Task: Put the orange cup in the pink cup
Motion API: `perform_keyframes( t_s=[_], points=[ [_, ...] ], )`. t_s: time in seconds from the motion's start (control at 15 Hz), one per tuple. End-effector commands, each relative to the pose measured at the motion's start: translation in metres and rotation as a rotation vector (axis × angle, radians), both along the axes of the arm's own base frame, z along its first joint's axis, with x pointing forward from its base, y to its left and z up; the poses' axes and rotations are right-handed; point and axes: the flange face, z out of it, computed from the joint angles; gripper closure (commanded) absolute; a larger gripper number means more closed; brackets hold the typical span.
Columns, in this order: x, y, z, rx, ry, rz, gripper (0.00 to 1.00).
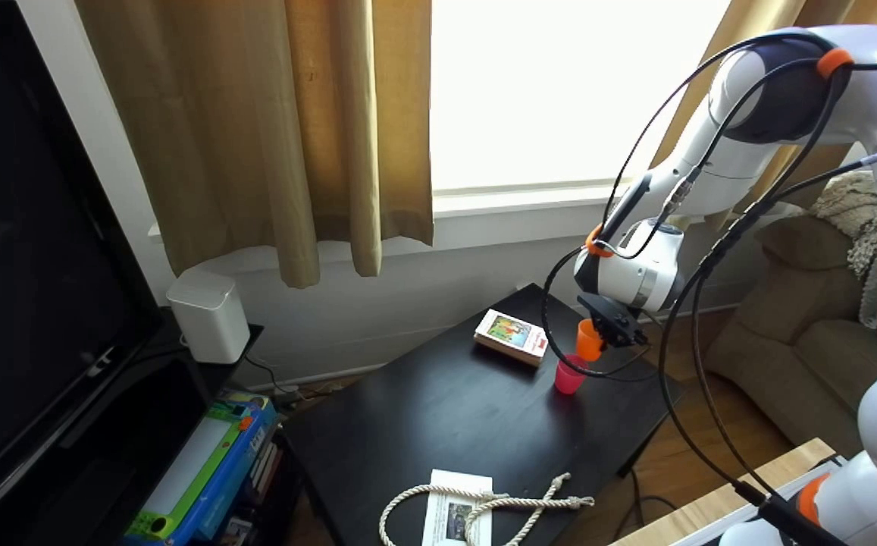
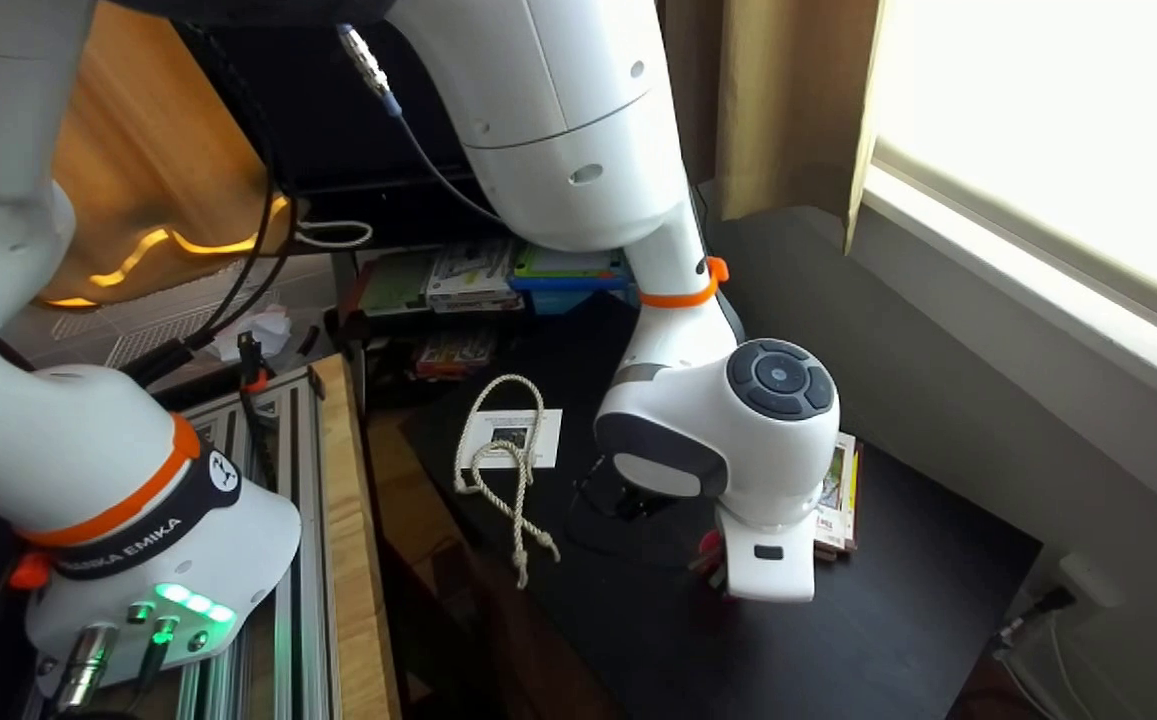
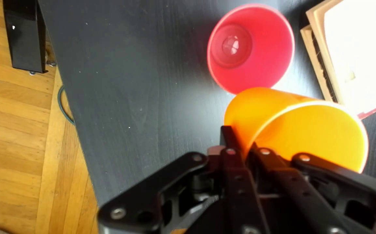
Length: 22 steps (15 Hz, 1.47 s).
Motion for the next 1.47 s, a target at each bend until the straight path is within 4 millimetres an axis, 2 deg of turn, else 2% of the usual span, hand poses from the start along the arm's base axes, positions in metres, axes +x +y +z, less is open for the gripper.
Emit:
perform_keyframes(
  t_s=[0.0, 0.27, 0.67, 1.4],
  points=[
    [-0.017, 0.013, 0.014, 0.004, -0.001, 0.040, 0.99],
    [-0.018, 0.022, 0.015, 0.025, 0.003, 0.086, 0.99],
    [-0.012, 0.038, 0.002, 0.053, 0.029, 0.146, 0.99],
    [-0.006, 0.038, -0.012, 0.050, 0.048, 0.159, 0.99]
  ],
)
